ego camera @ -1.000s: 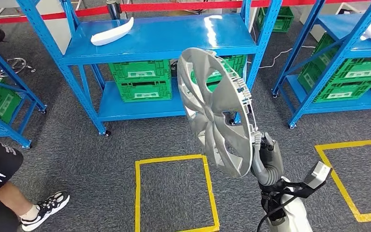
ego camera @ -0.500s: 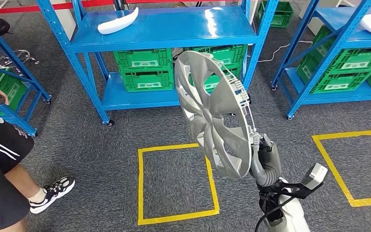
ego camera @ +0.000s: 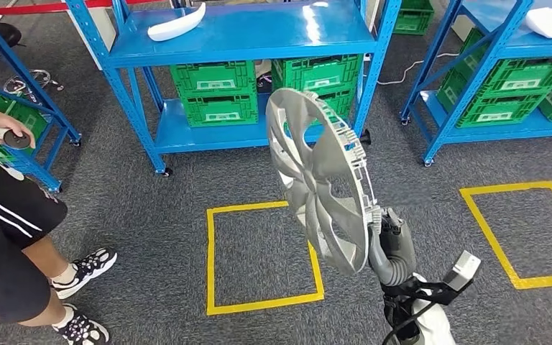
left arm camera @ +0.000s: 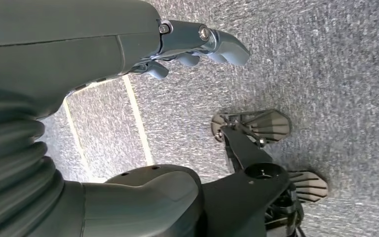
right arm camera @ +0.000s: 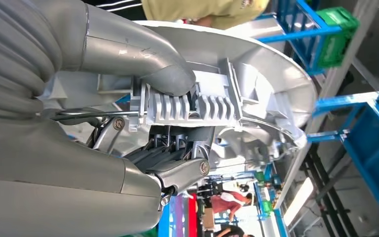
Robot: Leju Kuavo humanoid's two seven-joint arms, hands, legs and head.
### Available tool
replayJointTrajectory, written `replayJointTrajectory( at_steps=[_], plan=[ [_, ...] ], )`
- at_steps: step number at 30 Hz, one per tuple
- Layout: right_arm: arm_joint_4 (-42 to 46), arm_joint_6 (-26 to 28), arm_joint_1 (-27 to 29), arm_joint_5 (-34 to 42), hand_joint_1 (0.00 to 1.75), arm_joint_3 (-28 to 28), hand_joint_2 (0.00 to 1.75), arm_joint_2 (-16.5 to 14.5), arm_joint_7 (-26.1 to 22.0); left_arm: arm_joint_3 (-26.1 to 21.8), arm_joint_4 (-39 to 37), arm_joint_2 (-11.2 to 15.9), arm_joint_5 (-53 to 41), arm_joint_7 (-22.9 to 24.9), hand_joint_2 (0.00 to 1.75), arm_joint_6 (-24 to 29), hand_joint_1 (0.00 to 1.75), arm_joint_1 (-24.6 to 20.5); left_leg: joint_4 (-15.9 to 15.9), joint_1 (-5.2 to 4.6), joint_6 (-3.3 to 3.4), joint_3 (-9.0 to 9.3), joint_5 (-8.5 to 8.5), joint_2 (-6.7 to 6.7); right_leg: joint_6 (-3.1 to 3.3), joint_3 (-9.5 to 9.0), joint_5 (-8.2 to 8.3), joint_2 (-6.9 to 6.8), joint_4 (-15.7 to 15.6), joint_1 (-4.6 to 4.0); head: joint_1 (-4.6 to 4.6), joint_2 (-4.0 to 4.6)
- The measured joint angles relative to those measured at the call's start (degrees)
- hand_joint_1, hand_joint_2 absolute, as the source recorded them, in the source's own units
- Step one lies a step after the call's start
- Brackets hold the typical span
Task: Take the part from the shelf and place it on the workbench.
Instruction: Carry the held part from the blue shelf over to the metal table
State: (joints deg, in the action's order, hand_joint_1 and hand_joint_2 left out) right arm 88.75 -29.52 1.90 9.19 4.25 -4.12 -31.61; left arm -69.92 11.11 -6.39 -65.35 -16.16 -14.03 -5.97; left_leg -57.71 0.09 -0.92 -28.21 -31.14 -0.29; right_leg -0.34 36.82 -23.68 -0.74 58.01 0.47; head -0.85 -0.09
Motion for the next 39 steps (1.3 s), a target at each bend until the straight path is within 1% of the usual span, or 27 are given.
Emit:
replayJointTrajectory(
  at_steps=[2, 3, 5, 7, 8, 9, 10, 12, 14, 15, 17, 19, 20, 22, 23, 24, 25, 26, 28, 30, 31, 33, 34, 35, 37, 38, 39],
  plan=[
    [0.6, 0.1, 0.8, -0.2, 1.75, -0.2, 1.75, -0.1, 0.0, 0.2, 0.0, 0.0, -0.1, 0.2, 1.75, 0.0, 0.00, 0.1, 0.6, -0.15, 0.92, -0.32, 0.47, 0.04, -0.71, 0.31, 0.76, 0.00, -0.1, 0.12, -0.01, 0.00],
    [0.9, 0.1, 1.2, -0.2, 1.75, -0.4, 1.75, -0.1, 0.0, 0.2, 0.0, 0.0, -0.1, 0.2, 1.75, 0.0, 0.00, 0.2, 0.6, -0.14, 1.45, -0.71, 0.92, 0.15, -1.08, 0.63, 0.22, 0.08, 0.3, 0.22, -0.03, 0.00],
    [1.3, 0.2, 1.6, -0.3, 1.75, -1.0, 1.75, -0.2, -0.1, 0.4, 0.0, 0.1, -0.3, 0.1, 1.75, 0.0, 0.00, 0.2, 0.7, 0.01, 2.38, -1.83, 2.04, 0.43, -1.69, 2.06, -3.86, 0.26, 4.1, 0.38, -0.18, 0.00],
    [1.3, 0.1, 1.8, -0.2, 1.75, -1.6, 1.75, -0.2, -0.1, 0.6, 0.0, 0.1, -0.5, -0.1, 1.75, 0.1, 0.00, -0.1, 0.4, -0.12, 2.77, -3.48, 3.14, 0.54, -2.09, 4.08, -9.28, 0.33, 11.6, 0.40, -0.35, 0.00],
    [1.3, 0.1, 1.9, -0.2, 1.75, -1.8, 1.75, -0.2, -0.2, 0.7, 0.0, 0.1, -0.7, -0.2, 1.75, 0.1, 0.00, -0.2, 0.2, -0.20, 2.81, -4.37, 3.68, 0.56, -2.17, 4.63, -10.67, 0.33, 14.8, 0.40, -0.37, 0.00],
    [1.3, 0.1, 1.9, -0.2, 1.75, -2.0, 1.75, -0.2, -0.3, 0.8, 0.0, 0.1, -0.8, -0.2, 1.75, 0.1, 0.00, -0.3, -0.1, -0.26, 2.81, -5.30, 4.20, 0.59, -2.17, 4.43, -10.75, 0.34, 16.6, 0.38, -0.38, 0.00],
    [1.3, 0.1, 2.0, -0.3, 1.75, -2.2, 1.75, -0.2, -0.5, 0.9, 0.0, 0.1, -0.8, -0.2, 1.75, 0.1, 0.00, -0.3, -0.4, -0.29, 2.75, -6.24, 4.70, 0.63, -2.08, 3.16, -9.66, 0.34, 16.2, 0.37, -0.40, 0.00],
    [1.3, 0.2, 1.9, -0.5, 1.75, -2.5, 1.75, -0.2, -0.6, 1.0, 0.0, 0.1, -0.8, -0.2, 1.75, 0.1, 0.00, -0.4, -1.1, -0.32, 2.49, -7.93, 5.62, 0.66, -1.62, -2.12, -7.20, 0.36, 10.1, 0.27, -0.41, 0.00],
    [1.3, 0.5, 1.9, -0.8, 1.75, -2.6, 1.75, -0.2, -0.7, 1.1, 0.0, 0.2, -0.7, -0.2, 1.75, 0.1, 0.00, -0.5, -1.4, -0.40, 1.97, -8.92, 6.52, 0.65, -0.93, -7.27, -7.50, 0.40, 2.5, -0.05, -0.40, 0.00],
    [1.3, 0.7, 1.9, -1.0, 1.75, -2.7, 1.75, -0.2, -0.7, 1.1, 0.0, 0.2, -0.7, -0.2, 1.75, 0.2, 0.00, -0.6, -1.4, -0.40, 1.63, -9.13, 7.03, 0.65, -0.59, -8.43, -8.09, 0.43, 0.3, -0.24, -0.44, 0.00],
    [1.3, 0.9, 2.1, -1.2, 1.75, -2.7, 1.75, -0.3, -0.9, 1.1, 0.0, 0.4, -0.7, -0.3, 1.75, 0.3, 0.00, -0.7, -1.0, -0.38, 0.89, -9.29, 8.13, 0.61, 0.16, -8.16, -7.52, 0.44, -0.5, -0.35, -0.51, 0.00],
    [1.3, 0.9, 2.2, -1.3, 1.75, -2.8, 1.75, -0.4, -1.0, 1.1, 0.0, 0.6, -0.7, -0.3, 1.75, 0.4, 0.00, -0.7, -1.9, -0.32, 0.22, -9.95, 6.70, 0.43, 1.10, -7.24, -6.28, 0.26, -0.9, -0.09, -0.44, 0.00],
    [1.3, 0.9, 2.2, -1.3, 1.75, -2.8, 1.75, -0.5, -1.1, 1.1, 0.0, 0.7, -0.7, -0.3, 1.75, 0.5, 0.00, -0.6, -3.8, -0.26, -0.07, -10.57, 4.44, 0.33, 1.45, -6.60, -5.57, 0.18, -1.0, 0.08, -0.30, 0.00],
    [1.3, 1.0, 2.6, -1.1, 1.75, -3.0, 1.75, -0.5, -1.3, 1.1, 0.0, 0.8, -0.7, -0.2, 1.75, 0.7, 0.00, -0.6, -10.7, -0.06, -0.51, -12.14, -1.45, 0.29, 1.77, -5.00, -4.22, 0.11, -0.9, 0.06, -0.04, 0.00],
    [1.3, 1.0, 2.9, -1.0, 1.75, -3.1, 1.75, -0.5, -1.3, 1.2, 0.0, 0.9, -0.7, -0.2, 1.75, 0.8, 0.00, -0.6, -14.2, 0.02, -0.69, -12.59, -3.21, 0.29, 1.73, -4.07, -3.51, 0.10, -0.8, 0.04, 0.01, 0.00],
    [1.3, 1.0, 3.3, -0.9, 1.75, -3.3, 1.75, -0.5, -1.3, 1.3, 0.0, 1.0, -0.8, -0.2, 1.75, 0.9, 0.00, -0.6, -16.5, 0.07, -0.81, -12.45, -3.62, 0.30, 1.66, -3.15, -2.81, 0.06, -0.7, 0.02, 0.01, 0.00],
    [1.3, 1.0, 3.7, -0.9, 1.75, -3.5, 1.75, -0.5, -1.4, 1.4, 0.1, 1.1, -0.8, -0.2, 1.75, 0.9, 0.00, -0.6, -17.1, 0.12, -0.85, -11.45, -2.73, 0.30, 1.56, -2.21, -2.16, 0.03, -0.6, 0.02, 0.02, 0.00],
    [1.3, 1.0, 4.0, -0.9, 1.75, -3.7, 1.75, -0.5, -1.4, 1.5, 0.1, 1.2, -0.8, -0.2, 1.75, 1.0, 0.00, -0.6, -15.6, 0.17, -0.82, -9.46, -1.17, 0.30, 1.42, -1.30, -1.50, 0.02, -0.4, 0.03, 0.03, 0.00],
    [1.4, 1.0, 4.4, -0.8, 1.75, -4.0, 1.75, -0.6, -1.4, 1.6, 0.1, 1.4, -0.8, -0.2, 1.75, 1.0, 0.00, -0.7, -7.6, 0.16, -0.57, -3.01, 0.28, 0.25, 1.00, 0.21, -0.28, 0.05, -0.1, -0.02, 0.07, 0.00],
    [1.6, 1.1, 4.6, -0.8, 1.75, -4.2, 1.75, -0.6, -1.4, 1.6, 0.2, 1.6, -0.8, -0.2, 1.75, 1.0, 0.00, -0.7, -0.4, -0.03, -0.01, 1.69, -0.84, 0.11, 0.41, 0.98, 0.94, 0.04, 0.0, -0.09, 0.03, 0.00],
    [1.7, 1.1, 4.7, -0.7, 1.75, -4.2, 1.75, -0.7, -1.4, 1.6, 0.2, 1.6, -0.8, -0.2, 1.75, 1.0, 0.00, -0.7, 1.1, -0.22, 0.37, 2.26, -1.29, 0.06, 0.06, 1.16, 1.54, 0.02, -0.1, -0.09, -0.01, 0.00],
    [1.7, 1.1, 4.8, -0.7, 1.75, -4.4, 1.75, -0.8, -1.5, 1.6, 0.2, 1.7, -0.7, -0.1, 1.75, 1.0, 0.00, -0.4, 1.3, -0.30, 1.30, 1.33, -0.42, 0.24, -0.67, 1.52, 2.36, 0.12, -0.3, 0.12, -0.01, 0.00],
    [1.8, 1.1, 4.9, -0.7, 1.75, -4.4, 1.75, -0.8, -1.5, 1.6, 0.2, 1.7, -0.7, 0.0, 1.75, 1.0, 0.00, -0.3, 1.3, -0.26, 1.81, 0.69, 0.26, 0.40, -1.01, 1.99, 1.37, 0.24, 0.3, 0.19, -0.08, 0.00],
    [1.8, 1.1, 4.9, -0.6, 1.75, -4.5, 1.75, -0.8, -1.5, 1.6, 0.2, 1.8, -0.7, 0.0, 1.75, 1.1, 0.00, -0.2, 1.3, -0.16, 2.25, -0.08, 1.03, 0.57, -1.31, 2.66, -0.83, 0.36, 1.9, 0.28, -0.16, 0.00],
    [1.8, 1.1, 4.9, -0.3, 1.75, -4.6, 1.75, -0.9, -1.5, 1.6, 0.2, 1.9, -0.7, -0.1, 1.75, 1.3, 0.00, -0.1, 1.3, -0.13, 2.72, -1.93, 2.41, 0.71, -1.75, 4.37, -7.13, 0.46, 8.4, 0.39, -0.38, 0.00],
    [1.8, 1.1, 4.9, -0.3, 1.75, -4.6, 1.75, -0.9, -1.5, 1.6, 0.2, 1.9, -0.7, -0.3, 1.75, 1.5, 0.00, -0.1, 1.2, -0.17, 2.78, -2.88, 3.07, 0.72, -1.89, 5.05, -9.18, 0.46, 12.2, 0.42, -0.43, 0.00],
    [1.8, 1.2, 4.9, -0.6, 1.75, -4.6, 1.75, -0.9, -1.5, 1.6, 0.2, 1.9, -0.6, -0.5, 1.75, 1.6, 0.00, -0.1, 1.1, -0.22, 2.72, -3.87, 3.72, 0.58, -1.91, 5.33, -9.60, 0.48, 15.3, 0.41, -0.45, 0.00]
  ],
)
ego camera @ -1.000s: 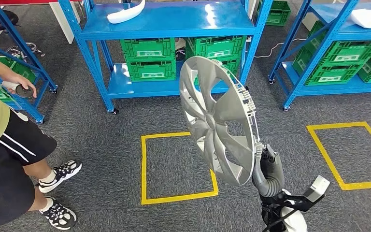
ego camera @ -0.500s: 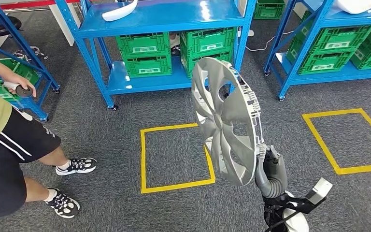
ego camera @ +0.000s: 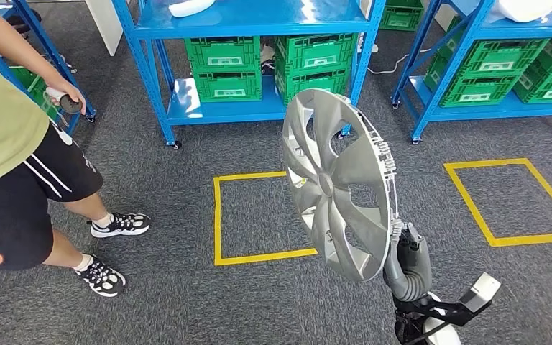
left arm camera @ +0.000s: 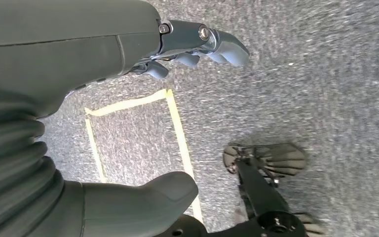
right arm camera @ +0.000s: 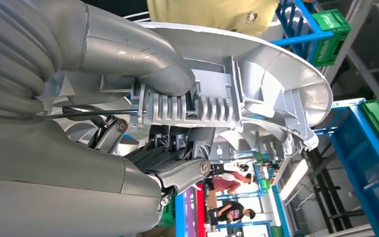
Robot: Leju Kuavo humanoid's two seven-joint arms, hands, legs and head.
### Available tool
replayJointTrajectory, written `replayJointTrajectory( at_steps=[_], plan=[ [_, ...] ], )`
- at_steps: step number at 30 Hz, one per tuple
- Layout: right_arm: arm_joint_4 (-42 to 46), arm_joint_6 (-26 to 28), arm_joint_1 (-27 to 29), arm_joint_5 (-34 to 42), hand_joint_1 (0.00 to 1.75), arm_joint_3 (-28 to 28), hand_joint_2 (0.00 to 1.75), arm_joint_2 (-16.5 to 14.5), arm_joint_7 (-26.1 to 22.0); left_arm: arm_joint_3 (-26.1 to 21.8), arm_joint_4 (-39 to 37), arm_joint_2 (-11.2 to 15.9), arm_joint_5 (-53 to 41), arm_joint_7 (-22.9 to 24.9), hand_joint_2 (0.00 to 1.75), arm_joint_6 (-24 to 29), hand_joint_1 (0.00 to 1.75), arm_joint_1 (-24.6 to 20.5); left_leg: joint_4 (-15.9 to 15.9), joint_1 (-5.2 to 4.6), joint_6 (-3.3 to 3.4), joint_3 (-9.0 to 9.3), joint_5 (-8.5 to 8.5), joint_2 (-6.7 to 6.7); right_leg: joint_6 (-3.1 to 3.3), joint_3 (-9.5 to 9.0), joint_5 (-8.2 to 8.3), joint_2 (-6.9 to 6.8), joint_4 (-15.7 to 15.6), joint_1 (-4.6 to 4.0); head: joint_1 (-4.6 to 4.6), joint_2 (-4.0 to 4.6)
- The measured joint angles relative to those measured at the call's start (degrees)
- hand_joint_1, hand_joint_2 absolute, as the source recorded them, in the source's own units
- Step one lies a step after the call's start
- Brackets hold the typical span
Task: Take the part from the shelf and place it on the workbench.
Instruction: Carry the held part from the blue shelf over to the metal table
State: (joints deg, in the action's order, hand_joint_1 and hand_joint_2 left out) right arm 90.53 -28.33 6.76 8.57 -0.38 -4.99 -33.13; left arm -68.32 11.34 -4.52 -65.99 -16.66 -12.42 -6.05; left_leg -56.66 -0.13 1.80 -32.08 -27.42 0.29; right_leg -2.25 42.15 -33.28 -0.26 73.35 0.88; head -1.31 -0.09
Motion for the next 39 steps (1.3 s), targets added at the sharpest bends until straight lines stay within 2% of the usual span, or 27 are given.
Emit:
replayJointTrajectory(
  at_steps=[1, 2, 3, 4, 6, 7, 8, 10, 11, 12, 14, 15, 16, 17, 19, 21, 22, 24, 26, 28, 30, 31, 32, 33, 35, 37, 39],
  plan=[
    [0.0, 0.2, 0.0, -0.5, 1.75, 0.0, 1.75, 0.0, -0.2, 0.0, 0.0, 0.0, 0.0, -0.3, 1.75, 0.1, 0.00, 0.1, -0.2, -0.03, -0.12, -1.04, 0.66, -0.18, 0.08, -0.37, 1.04, 0.04, 1.8, -0.04, -0.02, 0.00],
    [0.1, 0.5, 0.1, -1.1, 1.75, 0.0, 1.75, 0.0, -0.5, 0.0, 0.0, 0.0, 0.0, -0.6, 1.75, 0.1, 0.00, 0.1, -0.5, -0.05, -0.27, -2.10, 1.33, -0.42, 0.28, -1.67, 2.91, 0.17, 1.7, -0.08, -0.03, 0.00],
    [0.3, 0.8, 0.2, -1.6, 1.75, 0.0, 1.75, 0.0, -0.8, 0.0, 0.0, -0.1, 0.0, -0.8, 1.75, 0.1, 0.00, 0.1, -0.8, -0.05, -0.45, -3.11, 1.93, -0.77, 0.60, -3.99, 4.55, 0.55, -0.3, -0.17, -0.04, 0.00],
    [0.7, 1.0, 0.3, -2.1, 1.75, 0.0, 1.75, -0.1, -1.1, 0.0, 0.0, -0.2, 0.0, -0.9, 1.75, 0.2, 0.00, 0.1, -1.2, -0.04, -0.64, -3.99, 2.46, -1.05, 1.07, -7.32, 4.83, 1.53, -4.0, -0.26, -0.04, 0.00],
    [1.7, 1.3, 0.8, -2.9, 1.75, 0.0, 1.75, -0.2, -1.5, 0.1, 0.0, -0.4, -0.1, -0.8, 1.75, 0.5, 0.00, 0.0, -1.8, -0.08, -1.13, -5.02, 3.34, -1.78, 1.83, -13.70, 2.27, 3.31, -12.5, -0.45, -0.01, 0.00],
    [2.1, 1.5, 1.0, -3.3, 1.75, 0.0, 1.75, -0.3, -1.5, 0.1, 0.0, -0.5, -0.2, -0.6, 1.75, 0.6, 0.00, 0.0, -1.9, -0.07, -1.47, -5.24, 3.81, -2.20, 2.08, -15.42, 0.87, 3.68, -15.2, -0.57, 0.00, 0.00],
    [2.5, 1.6, 1.3, -3.8, 1.75, 0.0, 1.75, -0.4, -1.6, 0.2, 0.0, -0.5, -0.2, -0.2, 1.75, 0.6, 0.00, 0.0, -1.8, -0.07, -1.86, -5.34, 4.30, -2.71, 2.27, -15.98, 0.37, 3.30, -16.5, -0.65, 0.01, 0.00],
    [3.3, 1.8, 1.9, -4.7, 1.75, 0.0, 1.75, -0.8, -1.7, 0.3, 0.0, -0.4, -0.4, 0.4, 1.75, 0.7, 0.00, 0.3, -2.2, 0.07, -2.57, -5.78, 4.39, -3.13, 2.91, -15.58, 1.03, 2.04, -16.7, -0.50, 0.06, 0.00],
    [3.9, 1.9, 2.3, -5.2, 1.75, 0.0, 1.75, -1.0, -1.8, 0.4, 0.0, -0.4, -0.5, 0.7, 1.75, 0.7, 0.00, 0.5, -3.5, 0.14, -2.90, -6.37, 3.15, -2.82, 3.35, -15.36, 1.46, 1.41, -16.8, -0.35, 0.28, 0.00],
    [4.6, 2.0, 2.9, -5.7, 1.75, 0.0, 1.75, -1.2, -1.8, 0.4, 0.0, -0.4, -0.6, 0.9, 1.75, 0.7, 0.00, 0.6, -5.9, 0.26, -3.20, -7.30, 1.07, -2.25, 3.64, -15.06, 1.84, 0.76, -16.9, -0.24, 0.49, 0.00],
    [5.8, 2.2, 4.0, -6.5, 1.75, 0.0, 1.75, -1.4, -1.8, 0.5, -0.1, -0.5, -0.9, 1.2, 1.75, 0.7, 0.00, 0.8, -13.1, 0.48, -3.86, -9.58, -3.61, -1.24, 3.94, -14.29, 2.43, -0.55, -16.8, -0.30, 0.85, 0.00],
    [6.2, 2.3, 4.4, -6.8, 1.75, 0.0, 1.75, -1.4, -1.8, 0.5, -0.1, -0.5, -1.0, 1.2, 1.75, 0.7, 0.00, 0.9, -16.0, 0.61, -4.12, -10.22, -4.76, -1.00, 3.89, -13.88, 2.69, -1.23, -16.8, -0.32, 0.87, 0.00],
    [6.5, 2.4, 4.8, -6.9, 1.75, -0.1, 1.75, -1.4, -1.8, 0.5, -0.1, -0.5, -1.1, 1.2, 1.75, 0.7, 0.00, 0.9, -17.3, 0.73, -4.31, -10.03, -4.83, -0.81, 3.83, -13.48, 2.91, -1.89, -16.7, -0.32, 0.88, 0.00],
    [6.8, 2.5, 5.0, -7.0, 1.75, -0.1, 1.75, -1.4, -1.7, 0.5, -0.1, -0.5, -1.1, 1.2, 1.75, 0.7, 0.00, 1.0, -16.3, 0.85, -4.43, -8.71, -4.01, -0.54, 3.73, -13.13, 3.07, -2.50, -16.6, -0.30, 0.89, 0.00],
    [7.3, 2.6, 5.4, -7.3, 1.75, -0.1, 1.75, -1.4, -1.7, 0.6, -0.1, -0.5, -1.2, 1.2, 1.75, 0.7, 0.00, 1.1, -9.1, 0.99, -4.50, -3.46, -2.02, 1.11, 3.40, -12.62, 3.21, -3.68, -16.1, -0.30, 0.89, 0.00],
    [7.9, 2.5, 5.8, -7.6, 1.75, -0.1, 1.75, -1.4, -1.6, 0.8, -0.1, -0.6, -1.2, 1.0, 1.75, 0.7, 0.00, 1.0, -3.2, 0.72, -3.79, 0.40, -1.25, 2.86, 2.82, -12.34, 3.16, -4.72, -15.7, -0.49, 0.91, 0.00],
    [8.2, 2.4, 5.9, -7.8, 1.75, -0.1, 1.75, -1.5, -1.6, 0.9, -0.1, -0.7, -1.1, 0.8, 1.75, 0.7, 0.00, 1.0, -2.2, 0.57, -3.24, 0.80, -1.46, 3.17, 2.48, -12.31, 3.14, -5.18, -15.5, -0.63, 0.90, 0.00],
    [8.6, 2.0, 6.1, -8.0, 1.75, -0.1, 1.75, -1.5, -1.6, 0.9, -0.1, -0.9, -0.9, 0.0, 1.75, 0.7, 0.00, 1.1, -2.0, 0.49, -2.15, 0.36, -1.32, 2.33, 1.73, -12.30, 3.11, -5.79, -15.4, -0.71, 0.73, 0.00],
    [8.7, 1.6, 6.0, -8.1, 1.75, -0.1, 1.75, -1.6, -1.7, 0.9, -0.1, -1.1, -0.5, -1.1, 1.75, 0.7, 0.00, 1.1, -1.7, 0.65, -1.37, 0.02, -0.92, 1.28, 0.93, -11.57, 1.80, -3.96, -13.7, -0.52, 0.54, 0.00],
    [8.6, 1.5, 5.9, -8.2, 1.75, -0.1, 1.75, -1.6, -1.7, 0.9, -0.1, -1.2, -0.2, -1.8, 1.75, 0.7, 0.00, 0.9, -1.6, 0.68, -0.77, -0.41, -0.45, 0.22, 0.50, -8.97, -1.72, -1.16, -7.9, -0.38, 0.37, 0.00],
    [8.3, 1.5, 5.7, -8.2, 1.75, -0.1, 1.75, -1.6, -1.7, 0.9, -0.1, -1.3, -0.1, -2.0, 1.75, 0.7, 0.00, 0.8, -1.7, 0.52, -0.50, -1.00, -0.07, -1.11, 0.55, -5.63, -4.63, -0.26, -0.8, -0.39, 0.28, 0.00],
    [8.1, 1.5, 5.4, -8.2, 1.75, -0.1, 1.75, -1.6, -1.7, 0.9, -0.1, -1.4, -0.1, -2.0, 1.75, 0.7, 0.00, 0.8, -1.8, 0.44, -0.49, -1.24, 0.07, -1.84, 0.68, -4.92, -4.57, -0.15, 0.5, -0.39, 0.27, 0.00],
    [8.0, 1.6, 5.1, -8.2, 1.75, -0.1, 1.75, -1.6, -1.7, 0.9, -0.1, -1.4, 0.0, -1.9, 1.75, 0.7, 0.00, 0.9, -2.0, 0.39, -0.55, -1.43, 0.19, -2.62, 0.89, -5.26, -3.40, -0.02, -0.3, -0.40, 0.26, 0.00],
    [7.8, 1.6, 4.8, -8.2, 1.75, -0.1, 1.75, -1.6, -1.7, 0.9, -0.1, -1.4, 0.0, -1.8, 1.75, 0.7, 0.00, 0.9, -2.1, 0.35, -0.63, -1.54, 0.27, -3.37, 1.17, -6.68, -1.39, 0.34, -3.2, -0.42, 0.25, 0.00],
    [7.7, 1.6, 4.2, -8.2, 1.75, 0.0, 1.75, -1.6, -1.7, 0.9, -0.1, -1.6, 0.0, -1.7, 1.75, 0.7, 0.00, 0.9, -2.4, 0.25, -0.95, -1.77, 0.48, -4.79, 1.85, -10.30, 1.93, 2.53, -10.9, -0.47, 0.22, 0.00],
    [7.7, 1.6, 3.9, -8.1, 1.75, 0.0, 1.75, -1.6, -1.7, 0.9, -0.1, -1.7, 0.0, -1.5, 1.75, 0.7, 0.00, 0.8, -2.5, 0.30, -1.59, -2.24, 0.86, -5.99, 2.16, -11.83, 2.83, 4.00, -14.6, -0.61, 0.21, 0.00],
    [7.7, 1.8, 3.8, -8.0, 1.75, 0.0, 1.75, -1.6, -1.8, 0.9, 0.0, -1.7, 0.0, -1.0, 1.75, 0.8, 0.00, 0.9, -2.2, 0.43, -2.40, -2.71, 1.34, -7.01, 2.45, -11.75, 3.07, 3.17, -15.0, -0.65, 0.20, 0.00]
  ],
)
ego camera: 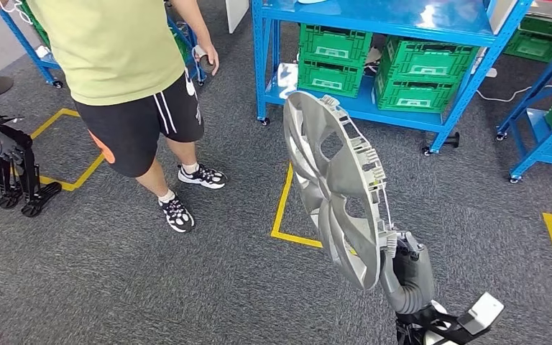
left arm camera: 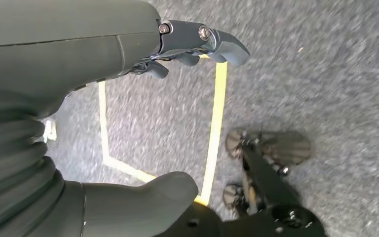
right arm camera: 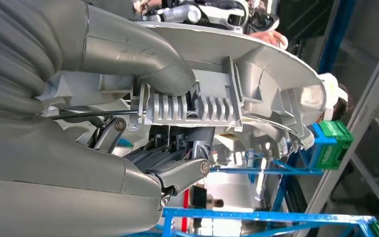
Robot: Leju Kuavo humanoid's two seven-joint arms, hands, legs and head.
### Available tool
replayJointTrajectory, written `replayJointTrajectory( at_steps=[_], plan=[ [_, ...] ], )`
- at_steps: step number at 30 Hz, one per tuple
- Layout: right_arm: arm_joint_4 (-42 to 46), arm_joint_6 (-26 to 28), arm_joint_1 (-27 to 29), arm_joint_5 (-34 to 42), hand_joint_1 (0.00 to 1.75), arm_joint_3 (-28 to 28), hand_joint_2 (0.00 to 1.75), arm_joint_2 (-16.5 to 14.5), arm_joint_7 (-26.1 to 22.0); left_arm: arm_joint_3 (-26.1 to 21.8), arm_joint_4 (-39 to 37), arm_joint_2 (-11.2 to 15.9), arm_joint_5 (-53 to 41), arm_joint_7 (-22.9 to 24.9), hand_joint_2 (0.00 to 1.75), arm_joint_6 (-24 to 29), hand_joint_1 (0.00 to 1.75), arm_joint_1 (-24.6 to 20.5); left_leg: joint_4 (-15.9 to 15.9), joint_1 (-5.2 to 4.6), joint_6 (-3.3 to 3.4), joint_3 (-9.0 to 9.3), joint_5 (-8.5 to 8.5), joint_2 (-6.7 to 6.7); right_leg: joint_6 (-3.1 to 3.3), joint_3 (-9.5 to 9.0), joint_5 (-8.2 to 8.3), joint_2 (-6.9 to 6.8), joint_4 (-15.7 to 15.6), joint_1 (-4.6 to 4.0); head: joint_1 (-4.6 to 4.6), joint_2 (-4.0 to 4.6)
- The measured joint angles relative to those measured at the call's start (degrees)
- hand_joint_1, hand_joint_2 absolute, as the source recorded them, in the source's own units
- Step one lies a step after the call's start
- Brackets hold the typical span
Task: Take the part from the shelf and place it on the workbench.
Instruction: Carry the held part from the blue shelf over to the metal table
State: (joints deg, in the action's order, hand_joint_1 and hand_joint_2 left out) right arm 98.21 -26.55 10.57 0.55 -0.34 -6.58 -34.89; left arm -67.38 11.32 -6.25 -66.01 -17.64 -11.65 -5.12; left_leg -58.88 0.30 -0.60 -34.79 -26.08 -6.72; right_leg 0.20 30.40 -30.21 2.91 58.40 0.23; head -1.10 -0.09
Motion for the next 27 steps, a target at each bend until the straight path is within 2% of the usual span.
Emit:
replayJointTrajectory(
  at_steps=[1, 2, 3, 4, 5, 6, 7, 8, 9, 10, 12, 13, 14, 16, 18, 20, 21, 22, 23, 24, 25, 27],
  plan=[
    [0.0, 0.1, -0.1, 0.0, 1.75, 0.0, 1.75, 0.0, 0.0, 0.0, 0.0, 0.0, 0.0, 0.4, 1.75, 0.1, 0.00, 0.1, -0.1, -0.02, -0.28, -0.19, 0.02, 0.37, 0.33, -0.05, 0.26, -0.61, -0.3, 0.10, -0.01, 0.00],
    [0.1, 0.2, -0.1, 0.0, 1.75, 0.1, 1.75, -0.1, 0.0, 0.0, 0.0, 0.1, 0.0, 0.7, 1.75, 0.1, 0.00, 0.2, -0.9, -0.09, -0.50, -0.66, -0.57, 1.49, 0.71, -0.09, 0.51, -1.28, -0.5, 0.25, 0.13, 0.00],
    [0.1, 0.2, 0.0, 0.1, 1.75, 0.1, 1.75, -0.1, 0.0, 0.0, 0.0, 0.1, 0.0, 0.9, 1.75, 0.2, 0.00, 0.2, -2.9, -0.16, -0.70, -1.60, -1.86, 3.01, 1.01, -0.12, 0.73, -2.03, -0.8, 0.42, 0.31, 0.00],
    [0.2, 0.2, 0.2, 0.1, 1.75, 0.1, 1.75, -0.2, 0.0, 0.0, 0.0, 0.1, -0.1, 1.0, 1.75, 0.2, 0.00, 0.1, -6.0, -0.11, -0.87, -2.97, -3.75, 4.66, 1.19, -0.09, 0.79, -2.83, -0.9, 0.40, 0.48, 0.00],
    [0.3, 0.3, 0.4, 0.1, 1.75, 0.1, 1.75, -0.2, 0.0, 0.0, 0.0, 0.1, -0.1, 1.0, 1.75, 0.3, 0.00, 0.1, -9.9, -0.03, -1.12, -4.68, -5.81, 5.65, 1.30, -0.02, 0.78, -3.63, -0.8, 0.37, 0.67, 0.00],
    [0.4, 0.3, 0.7, 0.1, 1.75, 0.1, 1.75, -0.3, 0.1, 0.0, 0.0, 0.1, -0.1, 1.0, 1.75, 0.3, 0.00, 0.1, -13.4, 0.08, -1.36, -6.14, -7.31, 6.04, 1.31, 0.04, 0.77, -4.45, -0.8, 0.34, 0.69, 0.00],
    [0.4, 0.3, 1.0, 0.1, 1.75, 0.1, 1.75, -0.3, 0.1, 0.0, 0.0, 0.1, -0.1, 1.0, 1.75, 0.3, 0.00, 0.1, -15.3, 0.18, -1.55, -6.86, -7.84, 6.22, 1.31, 0.06, 0.76, -5.22, -0.8, 0.32, 0.70, 0.00],
    [0.5, 0.3, 1.3, 0.1, 1.75, 0.1, 1.75, -0.3, 0.1, 0.0, 0.0, 0.1, -0.1, 1.0, 1.75, 0.3, 0.00, 0.3, -15.1, 0.25, -1.66, -6.46, -7.27, 6.40, 1.27, 0.05, 0.73, -5.94, -0.8, 0.32, 0.71, 0.00],
    [0.5, 0.3, 1.5, 0.1, 1.75, 0.1, 1.75, -0.3, 0.1, 0.0, 0.0, 0.1, -0.1, 1.0, 1.75, 0.3, 0.00, 0.4, -12.6, 0.31, -1.69, -4.87, -5.76, 6.80, 1.18, 0.00, 0.67, -6.62, -0.8, 0.33, 0.71, 0.00],
    [0.6, 0.2, 1.6, 0.1, 1.75, 0.1, 1.75, -0.3, 0.1, 0.0, 0.0, 0.2, -0.1, 1.0, 1.75, 0.3, 0.00, 0.4, -8.5, 0.33, -1.65, -2.50, -3.98, 7.68, 1.00, -0.10, 0.56, -7.28, -0.7, 0.33, 0.72, 0.00],
    [0.7, 0.2, 1.7, 0.0, 1.75, 0.1, 1.75, -0.3, 0.1, 0.0, 0.0, 0.2, -0.1, 1.0, 1.75, 0.3, 0.00, 0.3, -1.7, 0.10, -1.02, 1.20, -1.92, 9.79, 0.44, -0.18, 0.23, -8.39, -0.4, 0.04, 0.71, 0.00],
    [0.8, 0.2, 1.8, 0.0, 1.75, 0.1, 1.75, -0.3, 0.1, 0.0, 0.0, 0.1, -0.1, 1.0, 1.75, 0.3, 0.00, 0.2, -0.2, -0.03, -0.59, 1.83, -1.72, 10.30, 0.13, -0.20, 0.14, -8.86, -0.3, -0.14, 0.65, 0.00],
    [0.9, 0.2, 1.8, 0.0, 1.75, 0.1, 1.75, -0.4, 0.1, 0.0, 0.0, 0.1, -0.1, 0.9, 1.75, 0.3, 0.00, 0.3, -0.1, -0.20, -0.14, 1.70, -1.81, 10.16, -0.17, -0.20, 0.12, -9.30, -0.3, -0.26, 0.59, 0.00],
    [1.0, 0.2, 1.8, 0.0, 1.75, 0.1, 1.75, -0.5, 0.1, 0.0, 0.0, 0.1, -0.1, 0.9, 1.75, 0.3, 0.00, 0.4, 0.1, -0.17, 0.60, 1.40, -1.50, 8.87, -0.84, -0.33, -0.07, -9.79, -0.2, -0.09, 0.46, 0.00],
    [1.2, 0.2, 1.8, 0.0, 1.75, 0.1, 1.75, -0.5, 0.1, 0.0, 0.0, 0.1, -0.1, 1.0, 1.75, 0.3, 0.00, 0.4, 0.5, 0.04, 1.33, 1.31, -1.10, 7.69, -1.45, 0.51, -1.90, -7.64, 2.2, 0.24, 0.26, 0.00],
    [1.4, 0.2, 2.0, 0.0, 1.75, 0.1, 1.75, -0.5, 0.1, 0.0, 0.0, 0.1, -0.1, 1.0, 1.75, 0.3, 0.00, 0.2, 0.5, 0.11, 1.79, 1.05, -0.82, 6.43, -1.73, 3.55, -5.56, -4.51, 8.8, 0.43, 0.01, 0.00],
    [1.4, 0.2, 2.3, -0.1, 1.75, 0.1, 1.75, -0.5, 0.0, 0.0, 0.0, 0.1, -0.2, 1.0, 1.75, 0.3, 0.00, 0.1, 0.5, 0.06, 1.90, 0.87, -0.74, 5.71, -1.78, 5.38, -7.11, -3.76, 12.5, 0.45, -0.05, 0.00],
    [1.4, 0.2, 2.5, -0.2, 1.75, 0.1, 1.75, -0.5, 0.0, 0.0, 0.0, 0.1, -0.2, 1.0, 1.75, 0.3, 0.00, 0.1, 0.4, 0.01, 1.93, 0.73, -0.68, 4.92, -1.77, 6.69, -7.75, -3.40, 15.0, 0.43, -0.08, 0.00],
    [1.4, 0.2, 2.7, -0.3, 1.75, 0.1, 1.75, -0.5, -0.1, 0.0, 0.0, 0.1, -0.3, 0.9, 1.75, 0.3, 0.00, 0.2, 0.3, -0.03, 1.91, 0.62, -0.63, 4.12, -1.69, 7.07, -7.25, -3.21, 15.5, 0.41, -0.08, 0.00],
    [1.4, 0.2, 2.8, -0.4, 1.75, 0.1, 1.75, -0.5, -0.1, 0.0, 0.0, 0.1, -0.3, 0.9, 1.75, 0.3, 0.00, 0.2, 0.1, -0.05, 1.86, 0.55, -0.59, 3.32, -1.53, 6.34, -5.70, -2.98, 13.8, 0.40, -0.09, 0.00],
    [1.4, 0.2, 2.9, -0.5, 1.75, 0.1, 1.75, -0.5, -0.2, 0.0, 0.0, 0.1, -0.4, 0.8, 1.75, 0.3, 0.00, 0.3, 0.0, -0.05, 1.77, 0.50, -0.54, 2.51, -1.30, 4.65, -3.52, -2.39, 10.2, 0.40, -0.12, 0.00],
    [1.4, 0.2, 3.1, -0.5, 1.75, 0.1, 1.75, -0.5, -0.3, 0.0, 0.0, 0.0, -0.4, 0.5, 1.75, 0.3, 0.00, 0.2, -0.3, -0.08, 1.36, 0.25, -0.35, 1.06, -0.87, 1.36, -0.72, -0.12, 3.1, 0.40, -0.19, 0.00]
  ],
)
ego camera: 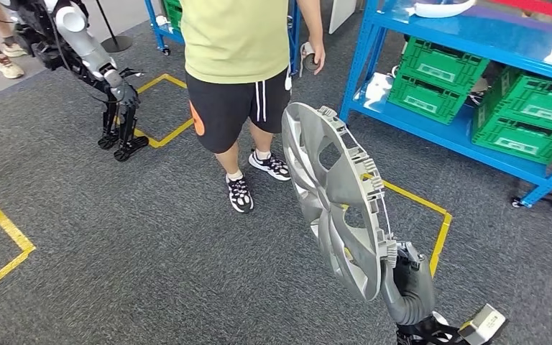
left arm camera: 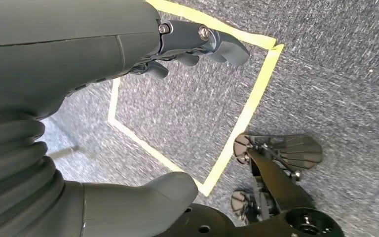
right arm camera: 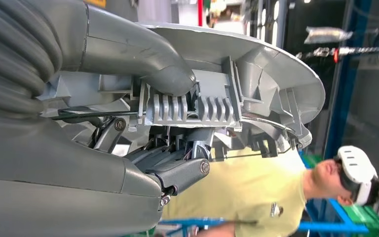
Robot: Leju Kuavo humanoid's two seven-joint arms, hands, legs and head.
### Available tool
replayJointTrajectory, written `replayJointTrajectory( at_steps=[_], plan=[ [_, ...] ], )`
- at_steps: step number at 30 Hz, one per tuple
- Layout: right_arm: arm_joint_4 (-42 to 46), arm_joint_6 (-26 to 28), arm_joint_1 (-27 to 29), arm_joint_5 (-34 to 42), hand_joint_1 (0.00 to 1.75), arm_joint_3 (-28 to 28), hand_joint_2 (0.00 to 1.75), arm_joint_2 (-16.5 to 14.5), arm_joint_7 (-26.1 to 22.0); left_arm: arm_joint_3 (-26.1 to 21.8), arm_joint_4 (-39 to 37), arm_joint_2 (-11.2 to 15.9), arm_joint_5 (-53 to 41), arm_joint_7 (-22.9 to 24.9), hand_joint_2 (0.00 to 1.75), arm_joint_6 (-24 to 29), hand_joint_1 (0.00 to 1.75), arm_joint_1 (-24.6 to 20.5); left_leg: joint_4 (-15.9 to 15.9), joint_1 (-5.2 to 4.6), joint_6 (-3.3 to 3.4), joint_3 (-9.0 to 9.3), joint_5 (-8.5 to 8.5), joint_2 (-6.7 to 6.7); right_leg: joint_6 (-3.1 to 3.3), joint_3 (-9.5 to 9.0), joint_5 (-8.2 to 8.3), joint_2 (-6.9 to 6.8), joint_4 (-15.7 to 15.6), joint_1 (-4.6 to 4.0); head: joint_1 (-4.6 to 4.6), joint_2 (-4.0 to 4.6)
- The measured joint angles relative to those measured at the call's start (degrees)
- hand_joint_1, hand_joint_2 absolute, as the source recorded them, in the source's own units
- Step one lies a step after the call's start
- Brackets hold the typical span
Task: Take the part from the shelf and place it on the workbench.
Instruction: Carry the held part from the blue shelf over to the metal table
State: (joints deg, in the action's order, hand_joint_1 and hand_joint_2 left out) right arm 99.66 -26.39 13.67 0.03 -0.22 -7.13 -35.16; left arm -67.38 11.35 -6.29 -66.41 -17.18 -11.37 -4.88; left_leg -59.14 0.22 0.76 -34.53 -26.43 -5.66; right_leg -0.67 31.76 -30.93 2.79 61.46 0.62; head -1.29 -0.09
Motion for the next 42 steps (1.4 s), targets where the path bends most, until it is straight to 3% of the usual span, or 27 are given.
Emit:
replayJointTrajectory(
  at_steps=[2, 4, 6, 8, 10, 11, 12, 14, 16, 17, 19, 20, 22, 24, 25, 26, 27, 28, 30, 32, 34, 35, 37, 39, 41, 42],
  plan=[
    [0.0, 0.0, 0.0, 0.0, 1.75, 0.0, 1.75, -0.1, -0.1, 0.0, 0.0, -0.1, 0.0, -0.4, 1.75, 0.0, 0.00, 0.0, 0.1, 0.09, -0.77, -0.41, 0.36, -1.17, 0.27, -1.01, 0.47, 0.98, -2.7, -0.18, -0.08, 0.00],
    [0.0, -0.1, 0.0, 0.0, 1.75, 0.0, 1.75, -0.2, -0.3, 0.0, 0.0, 0.0, 0.0, -0.6, 1.75, 0.1, 0.00, 0.2, 0.3, 0.27, -1.58, -0.73, 0.75, -1.94, 0.80, -1.02, 0.96, -0.24, -3.0, -0.23, -0.12, 0.00],
    [0.1, -0.1, 0.0, 0.0, 1.75, 0.0, 1.75, -0.4, -0.4, 0.0, 0.0, 0.0, 0.0, -0.7, 1.75, 0.1, 0.00, 0.3, -1.4, 0.09, -2.04, -1.72, -0.41, 0.09, 1.61, -1.22, 1.48, -1.62, -3.6, -0.02, 0.12, 0.00],
    [0.1, -0.2, 0.0, 0.0, 1.75, 0.0, 1.75, -0.5, -0.6, 0.0, 0.0, 0.1, 0.0, -0.8, 1.75, 0.3, 0.00, 0.2, -7.5, -0.03, -2.37, -4.51, -3.96, 3.48, 2.09, -1.27, 1.63, -3.23, -3.9, -0.02, 0.48, 0.00],
    [0.1, -0.4, 0.0, 0.0, 1.75, -0.1, 1.75, -0.6, -0.9, 0.0, 0.0, 0.1, -0.2, -0.8, 1.75, 0.5, 0.00, 0.1, -14.1, 0.18, -2.76, -7.33, -6.92, 4.83, 2.20, -1.20, 1.59, -4.91, -3.9, -0.13, 0.61, 0.00],
    [0.1, -0.4, -0.1, 0.0, 1.75, -0.1, 1.75, -0.6, -1.0, 0.0, 0.0, 0.1, -0.4, -0.7, 1.75, 0.6, 0.00, 0.1, -15.2, 0.29, -2.91, -7.53, -7.00, 5.08, 2.18, -1.19, 1.57, -5.73, -3.9, -0.14, 0.61, 0.00],
    [0.1, -0.5, -0.2, 0.0, 1.75, -0.1, 1.75, -0.7, -1.0, 0.1, 0.0, 0.2, -0.6, -0.7, 1.75, 0.7, 0.00, 0.2, -14.0, 0.40, -3.01, -6.57, -6.07, 5.38, 2.12, -1.21, 1.53, -6.52, -3.9, -0.14, 0.62, 0.00],
    [0.1, -0.5, -0.5, -0.1, 1.75, -0.1, 1.75, -1.0, -0.8, 0.1, 0.0, 0.4, -0.8, -0.3, 1.75, 0.7, 0.00, 0.2, -6.7, 0.49, -3.02, -2.14, -2.97, 7.29, 1.81, -1.36, 1.33, -7.94, -3.7, -0.14, 0.63, 0.00],
    [0.3, -0.6, -0.7, -0.2, 1.75, -0.1, 1.75, -1.3, -0.7, 0.1, 0.1, 0.6, -0.9, 0.3, 1.75, 0.7, 0.00, -0.1, -0.8, 0.25, -2.34, 1.12, -1.40, 9.22, 1.18, -1.47, 0.94, -9.11, -3.4, -0.43, 0.60, 0.00],
    [0.4, -0.6, -0.8, -0.2, 1.75, -0.1, 1.75, -1.4, -0.6, 0.1, 0.1, 0.6, -0.9, 0.5, 1.75, 0.7, 0.00, -0.1, 0.2, 0.08, -1.86, 1.52, -1.36, 9.51, 0.85, -1.50, 0.82, -9.67, -3.3, -0.58, 0.54, 0.00],
    [0.5, -0.9, -1.1, -0.3, 1.75, -0.1, 1.75, -1.6, -0.6, 0.3, 0.1, 0.7, -0.9, 0.9, 1.75, 0.7, 0.00, 0.0, 0.3, -0.07, -0.97, 1.20, -1.19, 8.18, 0.24, -1.58, 0.69, -10.75, -3.2, -0.60, 0.38, 0.00],
    [0.5, -1.0, -1.4, -0.4, 1.75, -0.1, 1.75, -1.7, -0.6, 0.3, 0.1, 0.8, -0.9, 1.0, 1.75, 0.7, 0.00, 0.1, 0.4, -0.03, -0.64, 1.13, -1.05, 7.55, -0.10, -1.57, 0.36, -10.32, -2.9, -0.45, 0.33, 0.00],
    [0.5, -1.2, -1.8, -0.4, 1.75, -0.1, 1.75, -1.7, -0.5, 0.4, 0.1, 0.9, -0.9, 1.1, 1.75, 0.7, 0.00, 0.1, 0.7, 0.21, 0.01, 1.09, -0.65, 6.31, -0.67, -0.28, -1.95, -7.29, 0.4, -0.08, 0.15, 0.00],
    [0.4, -1.4, -2.0, -0.4, 1.75, -0.1, 1.75, -1.7, -0.5, 0.4, 0.2, 1.0, -0.7, 1.0, 1.75, 0.7, 0.00, -0.1, 0.7, 0.19, 0.35, 0.83, -0.45, 4.88, -0.90, 3.19, -5.63, -3.98, 7.8, 0.11, -0.06, 0.00],
    [0.2, -1.5, -2.2, -0.4, 1.75, -0.1, 1.75, -1.7, -0.5, 0.4, 0.2, 1.0, -0.5, 0.8, 1.75, 0.7, 0.00, -0.2, 0.6, 0.13, 0.41, 0.71, -0.41, 4.07, -0.90, 4.95, -6.77, -3.38, 11.2, 0.10, -0.12, 0.00],
    [-0.1, -1.5, -2.4, -0.4, 1.75, -0.1, 1.75, -1.7, -0.5, 0.4, 0.2, 1.0, -0.4, 0.7, 1.75, 0.7, 0.00, -0.2, 0.5, 0.07, 0.43, 0.63, -0.38, 3.25, -0.83, 5.97, -6.80, -3.15, 12.9, 0.07, -0.13, 0.00],
    [-0.5, -1.6, -2.8, -0.4, 1.75, -0.1, 1.75, -1.7, -0.5, 0.4, 0.2, 1.0, -0.3, 0.6, 1.75, 0.7, 0.00, -0.2, 0.4, 0.03, 0.43, 0.58, -0.37, 2.44, -0.70, 5.96, -5.69, -3.01, 12.4, 0.04, -0.13, 0.00],
    [-0.8, -1.7, -3.2, -0.4, 1.75, -0.1, 1.75, -1.7, -0.4, 0.4, 0.3, 1.0, -0.2, 0.5, 1.75, 0.7, 0.00, -0.2, 0.2, 0.02, 0.39, 0.56, -0.36, 1.60, -0.51, 4.84, -3.65, -2.67, 9.6, 0.04, -0.13, 0.00],
    [-1.5, -1.9, -4.0, -0.4, 1.75, -0.1, 1.75, -1.7, -0.4, 0.4, 0.3, 0.9, 0.1, 0.5, 1.75, 0.7, 0.00, -0.2, 0.0, 0.02, 0.10, 0.41, -0.25, -0.03, -0.07, 1.50, 0.05, -0.18, 2.0, 0.10, -0.15, 0.00],
    [-2.0, -1.8, -4.6, -0.4, 1.75, 0.0, 1.75, -1.7, -0.5, 0.4, 0.3, 0.8, 0.1, 0.8, 1.75, 0.7, 0.00, -0.3, 0.0, 0.11, -0.58, -0.04, 0.06, -1.40, 0.15, -0.13, 1.19, 1.73, -2.1, 0.08, -0.13, 0.00],
    [-2.3, -1.5, -4.8, -0.4, 1.75, 0.1, 1.75, -1.7, -0.5, 0.4, 0.3, 0.8, 0.2, 1.3, 1.75, 0.7, 0.00, -0.1, 0.3, 0.30, -1.51, -0.50, 0.51, -2.68, 0.52, -0.16, 1.32, 0.95, -2.5, -0.07, -0.10, 0.00],
    [-2.4, -1.4, -4.8, -0.3, 1.75, 0.1, 1.75, -1.8, -0.6, 0.4, 0.3, 0.8, 0.2, 1.5, 1.75, 0.7, 0.00, 0.0, 0.3, 0.36, -1.82, -0.68, 0.52, -2.54, 0.89, -0.26, 1.56, 0.20, -2.8, -0.05, -0.10, 0.00],
    [-2.4, -1.3, -4.8, -0.2, 1.75, 0.2, 1.75, -1.8, -0.7, 0.4, 0.3, 0.7, 0.2, 2.0, 1.75, 0.7, 0.00, 0.2, -2.1, 0.21, -2.20, -2.04, -1.15, 0.18, 1.68, -0.49, 2.00, -1.45, -3.5, 0.09, 0.22, 0.00],
    [-2.4, -1.3, -4.5, -0.1, 1.75, 0.2, 1.75, -1.8, -0.8, 0.4, 0.3, 0.7, 0.2, 2.2, 1.75, 0.7, 0.00, 0.0, -8.7, 0.19, -2.43, -5.06, -4.87, 3.76, 2.08, -0.50, 2.03, -3.19, -3.6, -0.06, 0.57, 0.00],
    [-2.5, -1.3, -4.2, -0.1, 1.75, 0.1, 1.75, -1.8, -0.8, 0.4, 0.3, 0.7, 0.1, 2.2, 1.75, 0.7, 0.00, 0.0, -14.5, 0.36, -2.78, -7.49, -7.11, 4.92, 2.19, -0.48, 1.95, -5.00, -3.6, -0.22, 0.62, 0.00],
    [-2.5, -1.3, -4.1, -0.1, 1.75, 0.1, 1.75, -1.8, -0.8, 0.4, 0.3, 0.7, 0.1, 2.2, 1.75, 0.7, 0.00, 0.1, -14.7, 0.44, -2.92, -7.32, -6.74, 5.20, 2.17, -0.48, 1.91, -5.83, -3.6, -0.23, 0.63, 0.00]
  ],
)
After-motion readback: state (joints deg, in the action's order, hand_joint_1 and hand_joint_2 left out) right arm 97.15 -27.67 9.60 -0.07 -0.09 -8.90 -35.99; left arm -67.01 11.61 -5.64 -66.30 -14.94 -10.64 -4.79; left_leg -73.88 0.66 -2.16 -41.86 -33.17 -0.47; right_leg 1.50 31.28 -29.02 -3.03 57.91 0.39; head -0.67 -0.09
